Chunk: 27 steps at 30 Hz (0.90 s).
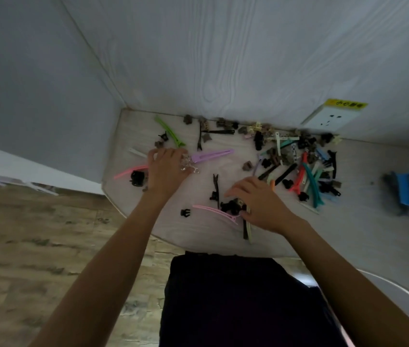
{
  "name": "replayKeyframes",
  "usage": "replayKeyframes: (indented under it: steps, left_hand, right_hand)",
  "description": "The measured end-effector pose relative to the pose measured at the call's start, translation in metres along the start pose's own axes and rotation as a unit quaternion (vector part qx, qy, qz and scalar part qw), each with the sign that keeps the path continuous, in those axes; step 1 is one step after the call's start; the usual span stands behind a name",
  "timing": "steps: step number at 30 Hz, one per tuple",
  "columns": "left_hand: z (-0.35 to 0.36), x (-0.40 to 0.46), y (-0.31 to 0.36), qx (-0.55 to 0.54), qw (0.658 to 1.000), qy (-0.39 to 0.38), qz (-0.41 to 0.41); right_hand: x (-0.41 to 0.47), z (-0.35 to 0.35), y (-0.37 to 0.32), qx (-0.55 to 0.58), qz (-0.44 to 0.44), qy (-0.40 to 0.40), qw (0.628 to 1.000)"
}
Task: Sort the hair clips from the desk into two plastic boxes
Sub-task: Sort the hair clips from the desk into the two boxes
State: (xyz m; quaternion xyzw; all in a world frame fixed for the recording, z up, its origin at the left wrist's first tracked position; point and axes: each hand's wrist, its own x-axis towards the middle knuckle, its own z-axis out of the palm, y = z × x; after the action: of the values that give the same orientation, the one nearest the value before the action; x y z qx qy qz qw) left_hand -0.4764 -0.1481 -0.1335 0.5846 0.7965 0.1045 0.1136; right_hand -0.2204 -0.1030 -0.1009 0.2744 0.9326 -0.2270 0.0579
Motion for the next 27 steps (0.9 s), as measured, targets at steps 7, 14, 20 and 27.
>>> replayKeyframes:
  steps: [7, 14, 20, 27]
  left_hand:
    - [0.005, -0.011, 0.016, -0.015, 0.999, -0.027, 0.007]
    - [0.002, -0.032, 0.017, -0.052, 0.998, -0.011, -0.036]
    - [-0.031, -0.046, 0.047, -0.192, 0.979, 0.072, -0.023]
    - [-0.040, -0.047, 0.204, -0.334, 0.939, 0.007, 0.081]
  right_hand:
    - [0.017, 0.000, -0.003, -0.043, 0.065, -0.024, 0.997]
    - [0.021, -0.004, 0.007, 0.100, 0.198, 0.133, 0.966]
    - [-0.004, -0.034, 0.002, 0.535, 0.316, 0.261, 0.739]
    - [-0.125, -0.056, 0.042, 0.580, 0.330, 0.337, 0.665]
